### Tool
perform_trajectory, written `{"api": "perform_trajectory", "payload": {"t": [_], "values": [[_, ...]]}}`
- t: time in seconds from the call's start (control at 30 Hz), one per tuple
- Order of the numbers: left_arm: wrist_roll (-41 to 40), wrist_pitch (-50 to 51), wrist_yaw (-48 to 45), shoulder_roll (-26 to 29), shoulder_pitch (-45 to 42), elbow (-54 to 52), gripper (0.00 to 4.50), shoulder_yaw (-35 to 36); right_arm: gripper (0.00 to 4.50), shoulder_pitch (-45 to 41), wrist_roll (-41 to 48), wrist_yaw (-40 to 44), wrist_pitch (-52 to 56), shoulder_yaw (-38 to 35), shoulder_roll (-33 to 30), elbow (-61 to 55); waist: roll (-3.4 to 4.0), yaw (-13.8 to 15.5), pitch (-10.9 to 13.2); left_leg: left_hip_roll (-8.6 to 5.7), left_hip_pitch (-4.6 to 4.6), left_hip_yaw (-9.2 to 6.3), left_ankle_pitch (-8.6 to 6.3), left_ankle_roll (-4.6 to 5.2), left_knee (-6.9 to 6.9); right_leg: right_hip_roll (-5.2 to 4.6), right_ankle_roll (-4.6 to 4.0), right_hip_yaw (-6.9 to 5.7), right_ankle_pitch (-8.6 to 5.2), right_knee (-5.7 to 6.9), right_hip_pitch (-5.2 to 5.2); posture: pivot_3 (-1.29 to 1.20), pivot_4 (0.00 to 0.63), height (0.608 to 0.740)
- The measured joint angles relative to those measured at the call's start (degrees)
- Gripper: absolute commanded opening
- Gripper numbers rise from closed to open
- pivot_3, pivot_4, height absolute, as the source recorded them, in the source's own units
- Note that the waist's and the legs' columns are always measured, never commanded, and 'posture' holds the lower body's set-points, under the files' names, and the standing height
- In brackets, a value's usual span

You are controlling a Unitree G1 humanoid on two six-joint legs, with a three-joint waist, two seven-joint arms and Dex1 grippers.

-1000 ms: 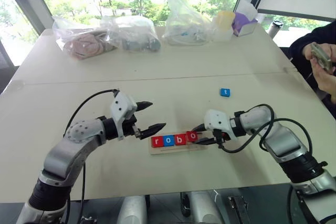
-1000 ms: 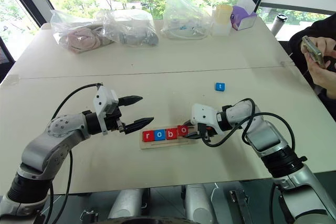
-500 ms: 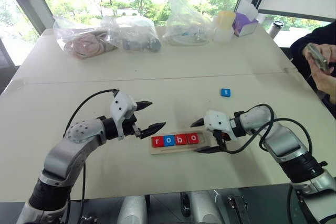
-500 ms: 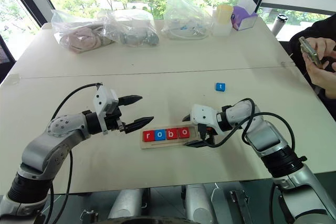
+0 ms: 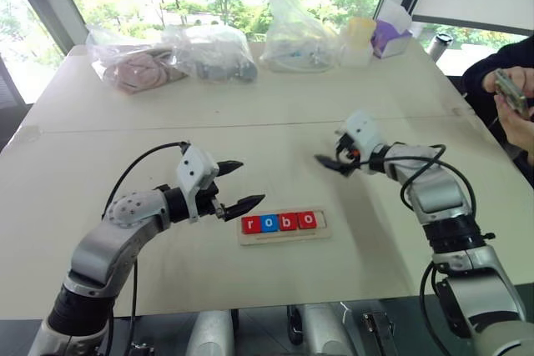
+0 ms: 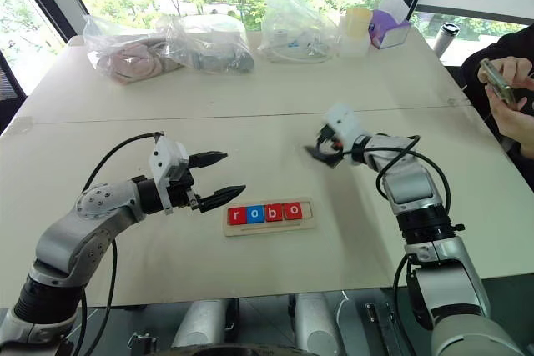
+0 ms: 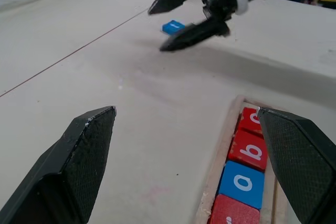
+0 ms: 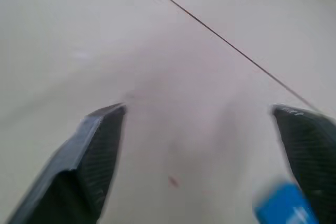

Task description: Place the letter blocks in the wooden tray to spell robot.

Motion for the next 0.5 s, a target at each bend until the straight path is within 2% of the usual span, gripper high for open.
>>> {"api": "perform_trajectory", "payload": {"t": [0.13, 0.3, 0.5], "values": [[0.0, 0.0, 0.0, -0.5, 0.0, 0.0, 4.50, -0.6, 4.47, 0.3, -1.9, -9.4, 4.1, -1.2, 3.5, 0.8, 0.01, -0.3, 0.0, 0.02, 0.04, 0.00, 0.00, 0.01, -0.04, 0.04, 0.02, 0.01, 0.01, 0.03, -0.02, 0.00, 0.150, 0.740], [0.1, -0.1, -0.1, -0.5, 0.0, 0.0, 4.50, -0.8, 4.47, 1.4, -2.1, -15.0, 7.0, -2.6, 6.2, 0.6, 0.02, -0.2, 0.0, 0.02, 0.06, -0.01, 0.00, 0.01, -0.01, 0.06, 0.02, 0.04, 0.01, 0.06, 0.00, 0.00, 0.150, 0.740], [0.2, -0.1, -0.1, -0.5, 0.0, 0.0, 4.50, -0.8, 4.47, -1.1, 0.3, -20.7, 10.5, -8.3, 9.9, 3.9, 0.02, -0.1, 0.0, 0.02, 0.10, -0.01, 0.01, 0.01, 0.06, 0.05, 0.03, 0.05, 0.04, 0.06, 0.08, 0.00, 0.150, 0.740]]}}
